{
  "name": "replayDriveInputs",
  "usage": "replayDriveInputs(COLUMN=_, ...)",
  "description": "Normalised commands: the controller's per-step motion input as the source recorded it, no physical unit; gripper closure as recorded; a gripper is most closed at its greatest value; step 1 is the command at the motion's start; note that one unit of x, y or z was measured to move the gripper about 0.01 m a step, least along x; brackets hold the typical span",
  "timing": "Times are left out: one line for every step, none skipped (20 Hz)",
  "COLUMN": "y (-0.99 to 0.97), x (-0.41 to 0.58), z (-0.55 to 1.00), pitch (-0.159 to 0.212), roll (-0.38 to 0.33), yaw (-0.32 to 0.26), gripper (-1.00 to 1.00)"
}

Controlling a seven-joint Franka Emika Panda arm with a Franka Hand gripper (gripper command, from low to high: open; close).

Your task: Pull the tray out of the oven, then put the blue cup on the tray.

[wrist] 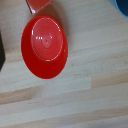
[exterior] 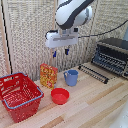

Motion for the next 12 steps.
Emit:
replayDriveInputs(y=0.24, x=0.000, z=-0.17, pitch=0.009, roll=-0.025, yaw=0.030, gripper=-1.00)
replayDriveInputs(y=-0.23, x=0.031, z=0.01, pitch=0.025, roll=-0.361, yaw=0.028, gripper=-1.00)
replayDriveInputs(y=-0.23, x=0.031, z=0.01, pitch=0.025, roll=-0.361, yaw=0.028, gripper=-1.00)
replayDriveInputs(y=-0.27, x=0.083, z=0.00, pitch=0.040, roll=-0.345, yaw=0.032, gripper=-1.00)
replayDriveInputs(y=-0.30, x=0.131, z=0.00, pitch=0.047, roll=-0.325, yaw=0.045, gripper=-1.00)
replayDriveInputs(y=-0.31, x=0.129, z=0.00, pitch=0.046, roll=-0.322, yaw=0.047, gripper=-1.00)
replayDriveInputs(y=-0.29, x=0.103, z=0.00, pitch=0.039, roll=-0.322, yaw=0.059, gripper=-1.00)
replayDriveInputs(y=-0.28, x=0.103, z=0.00, pitch=0.038, roll=-0.326, yaw=0.063, gripper=-1.00)
replayDriveInputs(y=-0.28, x=0.103, z=0.00, pitch=0.033, roll=-0.326, yaw=0.063, gripper=-1.00)
replayDriveInputs(y=-0.27, x=0.086, z=0.00, pitch=0.017, roll=-0.325, yaw=0.073, gripper=-1.00)
replayDriveInputs(y=-0.26, x=0.074, z=0.00, pitch=0.001, roll=-0.325, yaw=0.080, gripper=-1.00)
replayDriveInputs(y=-0.26, x=0.074, z=0.00, pitch=0.000, roll=-0.321, yaw=0.085, gripper=-1.00)
